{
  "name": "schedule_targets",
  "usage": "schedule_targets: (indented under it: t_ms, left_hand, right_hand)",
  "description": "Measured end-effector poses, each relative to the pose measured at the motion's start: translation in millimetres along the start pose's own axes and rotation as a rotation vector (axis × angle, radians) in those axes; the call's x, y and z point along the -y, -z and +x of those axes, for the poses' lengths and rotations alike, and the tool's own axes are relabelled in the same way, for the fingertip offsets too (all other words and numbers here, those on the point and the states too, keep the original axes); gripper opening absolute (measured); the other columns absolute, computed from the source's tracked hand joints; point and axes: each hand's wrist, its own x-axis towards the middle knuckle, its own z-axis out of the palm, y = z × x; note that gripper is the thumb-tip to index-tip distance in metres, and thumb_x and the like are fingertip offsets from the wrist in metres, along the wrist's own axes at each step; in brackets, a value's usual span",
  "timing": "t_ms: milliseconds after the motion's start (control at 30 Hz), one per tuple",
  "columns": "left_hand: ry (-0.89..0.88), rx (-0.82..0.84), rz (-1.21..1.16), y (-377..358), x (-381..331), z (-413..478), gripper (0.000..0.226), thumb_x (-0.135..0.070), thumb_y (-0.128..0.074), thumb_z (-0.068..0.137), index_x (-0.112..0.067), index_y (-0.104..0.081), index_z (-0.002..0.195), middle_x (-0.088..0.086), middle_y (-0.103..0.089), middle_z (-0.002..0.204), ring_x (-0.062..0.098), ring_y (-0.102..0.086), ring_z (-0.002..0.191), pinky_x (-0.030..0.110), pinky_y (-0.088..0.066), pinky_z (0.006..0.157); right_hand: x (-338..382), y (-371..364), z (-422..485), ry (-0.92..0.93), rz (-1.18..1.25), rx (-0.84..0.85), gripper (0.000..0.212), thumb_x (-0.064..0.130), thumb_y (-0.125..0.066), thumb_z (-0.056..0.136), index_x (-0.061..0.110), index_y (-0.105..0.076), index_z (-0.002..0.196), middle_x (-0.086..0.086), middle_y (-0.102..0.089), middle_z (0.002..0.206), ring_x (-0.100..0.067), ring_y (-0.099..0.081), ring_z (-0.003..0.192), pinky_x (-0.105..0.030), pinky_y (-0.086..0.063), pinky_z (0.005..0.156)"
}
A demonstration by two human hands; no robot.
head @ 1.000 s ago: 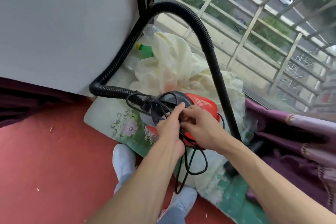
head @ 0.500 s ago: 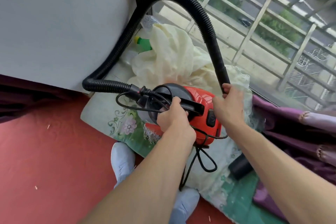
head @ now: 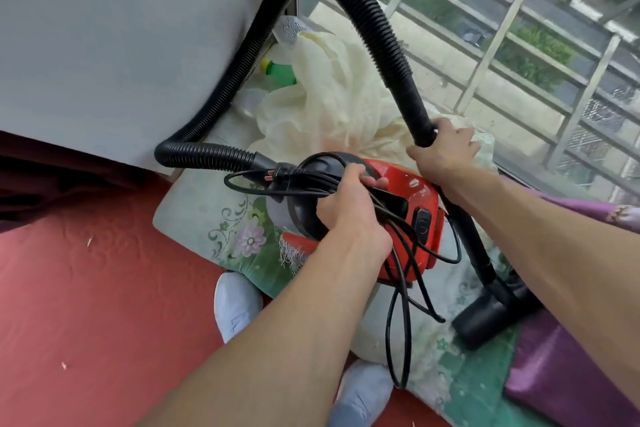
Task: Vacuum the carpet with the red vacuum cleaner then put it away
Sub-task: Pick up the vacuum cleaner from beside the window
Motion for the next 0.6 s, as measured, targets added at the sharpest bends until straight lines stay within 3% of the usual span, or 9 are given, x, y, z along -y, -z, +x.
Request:
schedule_targets:
  t_ms: [67,133,233,333,400,500,600]
  left_hand:
    - [0.006,-0.007,0.002,1.8,-0.7,0.5,0.028,-0.001,-0.062,0.084,-0.008,-0.046,0.063,-0.001,-0.052,0.035,0.021,-0.054,0.052,0.031,-0.048,0.069]
    - [0.036,-0.025,-0.013,3.8,1.1,-1.1,0.026,0.001,-0.060,0.081,-0.009,-0.044,0.063,-0.002,-0.049,0.034,0.020,-0.052,0.049,0.027,-0.047,0.062]
    - [0.101,-0.041,-0.015,16.2,12.0,-16.2,0.024,0.004,-0.058,0.076,-0.008,-0.043,0.062,0.000,-0.045,0.034,0.019,-0.047,0.042,0.019,-0.042,0.049]
    - [0.087,-0.033,-0.026,32.4,19.6,-33.6,0.020,0.008,-0.058,0.074,-0.008,-0.048,0.067,0.004,-0.045,0.043,0.017,-0.045,0.038,0.020,-0.042,0.049]
    - [0.047,-0.054,-0.004,40.2,19.4,-44.4,0.025,0.010,-0.063,0.076,-0.010,-0.051,0.067,0.003,-0.046,0.044,0.017,-0.045,0.037,0.020,-0.042,0.048]
    - [-0.004,-0.066,0.111,47.9,15.5,-81.0,0.030,0.012,-0.071,0.076,-0.011,-0.052,0.070,0.003,-0.048,0.038,0.016,-0.044,0.035,0.021,-0.040,0.046]
    - [-0.040,-0.079,0.224,61.0,13.4,-131.2,0.032,0.011,-0.071,0.075,-0.012,-0.052,0.067,0.002,-0.045,0.034,0.016,-0.042,0.031,0.024,-0.038,0.050]
  right_hand:
    - [-1.8,-1.7,-8.0,0.015,0.009,-0.006,0.029,0.026,-0.058,0.092,0.028,-0.043,0.116,-0.011,-0.048,0.120,-0.034,-0.041,0.120,-0.052,-0.035,0.102]
    - [-9.3,1.2,-20.5,0.078,-0.027,-0.006,0.023,0.027,-0.057,0.093,0.027,-0.038,0.106,-0.009,-0.056,0.105,-0.031,-0.052,0.105,-0.052,-0.038,0.095]
    - [-21.0,11.8,-46.0,0.244,-0.072,0.034,0.026,0.026,-0.061,0.093,0.017,-0.044,0.110,-0.012,-0.059,0.100,-0.034,-0.055,0.100,-0.042,-0.040,0.081]
    - [-15.4,30.6,-79.6,0.329,-0.005,0.035,0.028,0.029,-0.065,0.091,0.018,-0.046,0.109,-0.008,-0.057,0.094,-0.035,-0.056,0.097,-0.054,-0.046,0.085]
    - [-6.4,48.1,-100.2,0.343,0.059,0.038,0.029,0.029,-0.065,0.091,0.017,-0.046,0.110,-0.004,-0.055,0.091,-0.031,-0.055,0.092,-0.050,-0.046,0.084]
    - [-2.8,86.6,-137.4,0.364,0.168,0.050,0.026,0.026,-0.065,0.092,0.015,-0.045,0.106,0.002,-0.053,0.081,-0.023,-0.051,0.078,-0.036,-0.038,0.065]
    - [-11.8,130.9,-178.7,0.333,0.245,0.057,0.027,0.023,-0.067,0.091,0.018,-0.045,0.105,0.005,-0.055,0.081,-0.024,-0.054,0.080,-0.035,-0.033,0.065]
